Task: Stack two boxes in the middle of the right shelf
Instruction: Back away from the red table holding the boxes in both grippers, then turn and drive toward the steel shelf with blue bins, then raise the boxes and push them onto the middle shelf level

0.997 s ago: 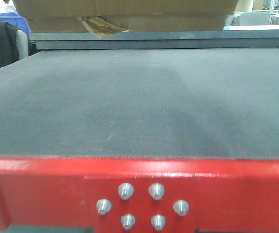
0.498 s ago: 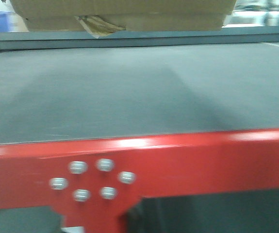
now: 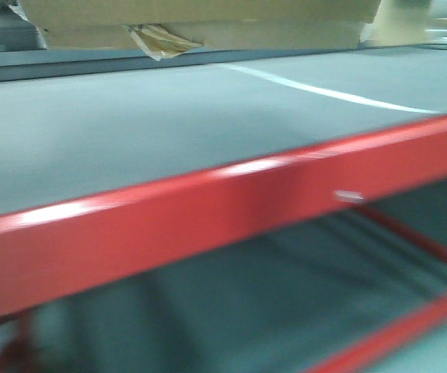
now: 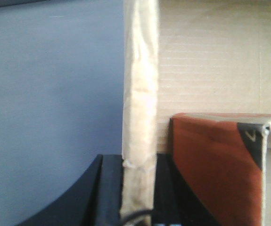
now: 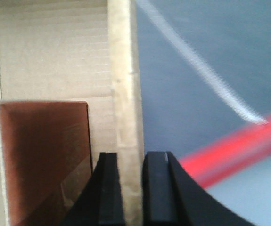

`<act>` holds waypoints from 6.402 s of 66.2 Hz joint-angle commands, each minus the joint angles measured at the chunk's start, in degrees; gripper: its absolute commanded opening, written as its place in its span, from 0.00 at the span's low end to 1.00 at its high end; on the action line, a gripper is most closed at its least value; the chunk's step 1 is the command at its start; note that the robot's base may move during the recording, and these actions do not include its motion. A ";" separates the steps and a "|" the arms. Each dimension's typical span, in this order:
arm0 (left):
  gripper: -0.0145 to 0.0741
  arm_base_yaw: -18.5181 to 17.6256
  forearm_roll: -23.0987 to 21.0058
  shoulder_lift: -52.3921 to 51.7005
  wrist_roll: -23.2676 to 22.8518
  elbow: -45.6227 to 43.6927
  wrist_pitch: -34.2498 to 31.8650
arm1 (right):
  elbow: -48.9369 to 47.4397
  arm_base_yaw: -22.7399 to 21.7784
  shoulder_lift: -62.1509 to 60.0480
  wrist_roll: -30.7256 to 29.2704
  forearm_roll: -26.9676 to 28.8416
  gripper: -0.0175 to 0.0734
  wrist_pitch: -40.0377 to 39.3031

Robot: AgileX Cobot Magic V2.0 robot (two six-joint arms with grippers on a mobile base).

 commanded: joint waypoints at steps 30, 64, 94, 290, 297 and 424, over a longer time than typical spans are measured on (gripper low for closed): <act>0.04 0.13 0.80 -0.86 -0.46 -0.80 -2.46 | -0.77 -0.10 -1.01 0.52 -1.78 0.02 -2.55; 0.04 0.13 0.80 -0.86 -0.46 -0.80 -2.46 | -0.77 -0.10 -1.01 0.52 -1.78 0.02 -2.55; 0.04 0.13 0.92 -0.86 -0.46 -0.80 -2.46 | -0.77 -0.10 -1.01 0.52 -1.78 0.02 -2.55; 0.04 0.13 1.16 -0.86 -0.46 -0.80 -2.46 | -0.77 -0.10 -1.01 0.52 -1.78 0.02 -2.55; 0.04 0.13 1.16 -0.86 -0.46 -0.80 -2.46 | -0.77 -0.10 -1.01 0.52 -1.78 0.02 -2.55; 0.04 0.13 1.16 -0.86 -0.46 -0.80 -2.46 | -0.77 -0.10 -1.01 0.52 -1.78 0.02 -2.55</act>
